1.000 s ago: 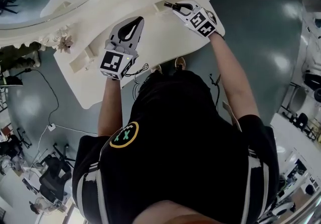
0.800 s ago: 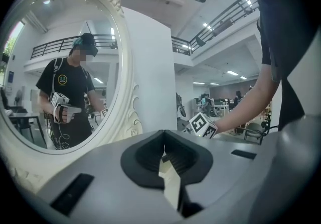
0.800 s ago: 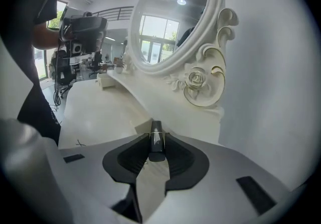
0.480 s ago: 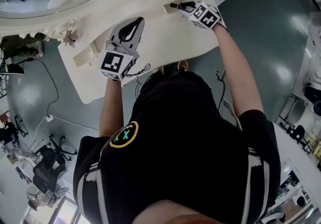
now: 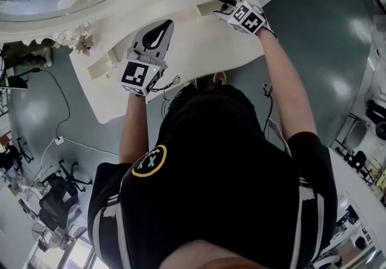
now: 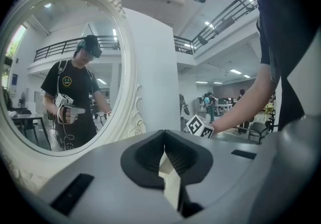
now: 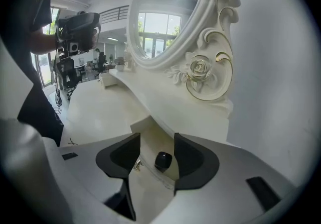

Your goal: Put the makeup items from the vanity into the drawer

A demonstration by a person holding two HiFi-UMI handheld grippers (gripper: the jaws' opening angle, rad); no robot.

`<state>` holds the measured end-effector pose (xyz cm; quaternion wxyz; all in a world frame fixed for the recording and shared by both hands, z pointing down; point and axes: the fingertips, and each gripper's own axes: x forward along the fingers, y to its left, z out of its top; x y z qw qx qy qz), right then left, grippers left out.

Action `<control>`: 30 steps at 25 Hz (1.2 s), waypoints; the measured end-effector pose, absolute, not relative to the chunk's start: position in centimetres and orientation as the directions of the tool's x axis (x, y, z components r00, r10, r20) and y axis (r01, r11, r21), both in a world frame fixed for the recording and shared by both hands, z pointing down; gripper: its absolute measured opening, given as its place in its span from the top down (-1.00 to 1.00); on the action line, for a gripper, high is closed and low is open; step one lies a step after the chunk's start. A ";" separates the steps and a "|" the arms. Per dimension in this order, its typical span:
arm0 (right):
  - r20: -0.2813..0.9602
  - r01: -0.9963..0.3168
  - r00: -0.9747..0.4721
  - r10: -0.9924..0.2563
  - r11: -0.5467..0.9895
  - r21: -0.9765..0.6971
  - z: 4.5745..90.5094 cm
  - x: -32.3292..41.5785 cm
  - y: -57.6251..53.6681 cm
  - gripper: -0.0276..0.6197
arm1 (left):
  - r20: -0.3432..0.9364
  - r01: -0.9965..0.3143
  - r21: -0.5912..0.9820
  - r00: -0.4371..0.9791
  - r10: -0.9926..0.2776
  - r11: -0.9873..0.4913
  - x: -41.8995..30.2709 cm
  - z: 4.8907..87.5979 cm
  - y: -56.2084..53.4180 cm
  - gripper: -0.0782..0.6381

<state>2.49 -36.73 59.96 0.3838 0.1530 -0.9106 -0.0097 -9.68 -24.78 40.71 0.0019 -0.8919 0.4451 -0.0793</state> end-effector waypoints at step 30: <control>0.111 -0.470 -0.854 -0.508 0.846 0.253 37.6 0.8 -24.5 0.85 | 0.099 -0.761 -0.100 0.634 -0.767 -0.641 -8.0 38.5 -22.8 0.72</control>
